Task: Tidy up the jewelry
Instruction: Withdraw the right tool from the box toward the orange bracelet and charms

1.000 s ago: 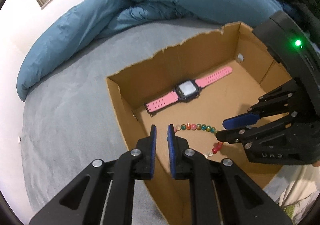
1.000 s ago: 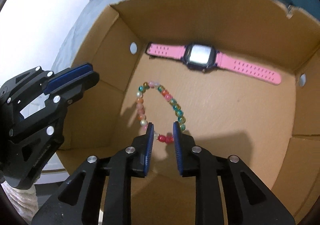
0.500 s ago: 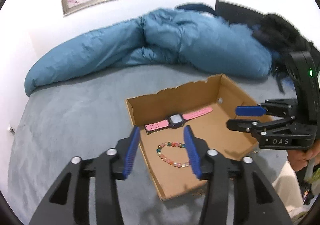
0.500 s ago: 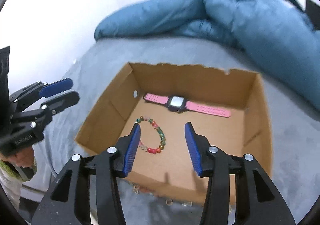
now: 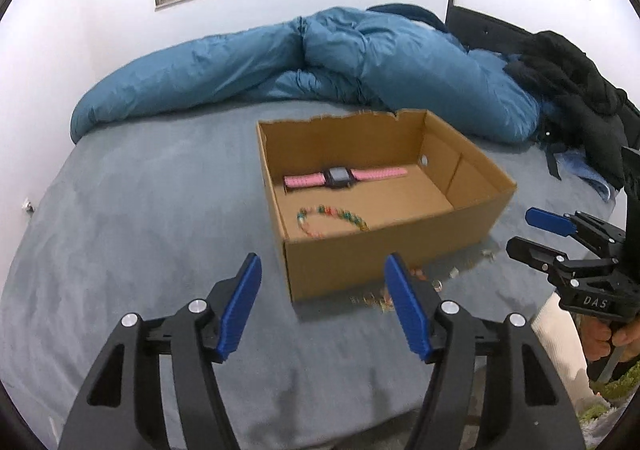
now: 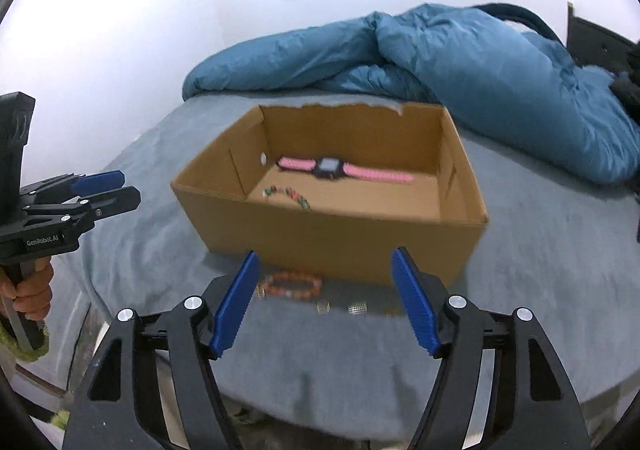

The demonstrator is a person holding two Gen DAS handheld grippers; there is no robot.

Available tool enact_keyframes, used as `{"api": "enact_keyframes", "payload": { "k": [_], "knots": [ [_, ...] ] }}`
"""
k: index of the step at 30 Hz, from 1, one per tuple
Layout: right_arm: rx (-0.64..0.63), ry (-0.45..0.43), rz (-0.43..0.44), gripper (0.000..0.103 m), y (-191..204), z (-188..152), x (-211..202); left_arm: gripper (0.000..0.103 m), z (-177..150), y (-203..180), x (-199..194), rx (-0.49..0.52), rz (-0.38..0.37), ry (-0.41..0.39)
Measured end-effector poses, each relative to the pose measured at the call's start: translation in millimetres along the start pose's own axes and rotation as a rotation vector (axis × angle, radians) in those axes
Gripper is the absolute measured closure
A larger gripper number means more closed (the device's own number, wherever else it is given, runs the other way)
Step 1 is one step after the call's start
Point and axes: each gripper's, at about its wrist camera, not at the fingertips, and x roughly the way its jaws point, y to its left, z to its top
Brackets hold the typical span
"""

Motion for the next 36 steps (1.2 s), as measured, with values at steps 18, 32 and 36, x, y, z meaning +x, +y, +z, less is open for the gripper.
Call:
{"api": "enact_keyframes", "payload": {
  "k": [18,32,36],
  "knots": [
    [0.011,-0.005,-0.021,0.037,-1,-24,-7,0.04,-26,-32,19,0.08,0.014,0.037],
    [0.008,-0.007,-0.017,0.037,0,-26,-8,0.04,-25,-37,24,0.095,0.013,0.034],
    [0.009,-0.008,-0.017,0.037,0,-26,-9,0.04,-25,-37,25,0.096,0.012,0.034]
  ]
}}
